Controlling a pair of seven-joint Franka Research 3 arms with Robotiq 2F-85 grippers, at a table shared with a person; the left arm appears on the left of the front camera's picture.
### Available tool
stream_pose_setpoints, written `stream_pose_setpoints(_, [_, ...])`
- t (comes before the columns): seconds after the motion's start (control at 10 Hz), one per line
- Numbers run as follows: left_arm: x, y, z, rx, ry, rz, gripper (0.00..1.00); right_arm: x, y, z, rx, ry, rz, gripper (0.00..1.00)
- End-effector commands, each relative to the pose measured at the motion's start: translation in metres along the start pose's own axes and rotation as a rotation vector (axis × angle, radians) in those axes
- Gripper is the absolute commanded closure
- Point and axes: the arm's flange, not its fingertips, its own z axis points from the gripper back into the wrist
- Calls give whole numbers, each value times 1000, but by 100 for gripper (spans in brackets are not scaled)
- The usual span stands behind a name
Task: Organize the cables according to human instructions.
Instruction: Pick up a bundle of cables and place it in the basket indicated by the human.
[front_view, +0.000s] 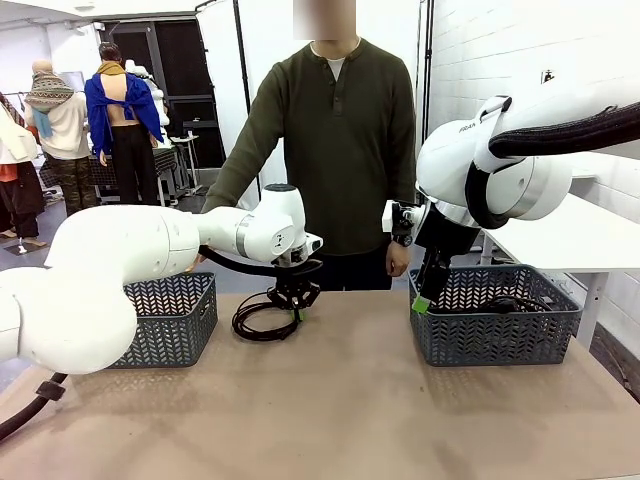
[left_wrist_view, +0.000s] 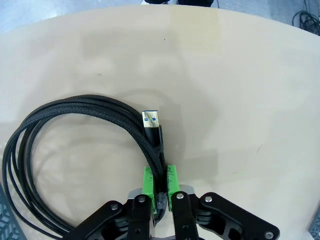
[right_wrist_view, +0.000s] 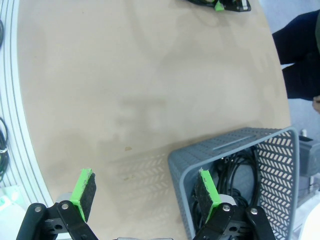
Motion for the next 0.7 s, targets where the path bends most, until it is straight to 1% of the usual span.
stream_pose_setpoints(0.0, [10,-8,1,42,-14,50,100,0,0,-1,-2,3,-5,0])
stream_pose_setpoints(0.2, [13,-5,15,39,-5,111,100,0,0,-1,-2,3,-5,0])
stream_pose_setpoints(0.6, [15,-9,77,21,-2,68,100,0,0,-1,-2,3,-5,0])
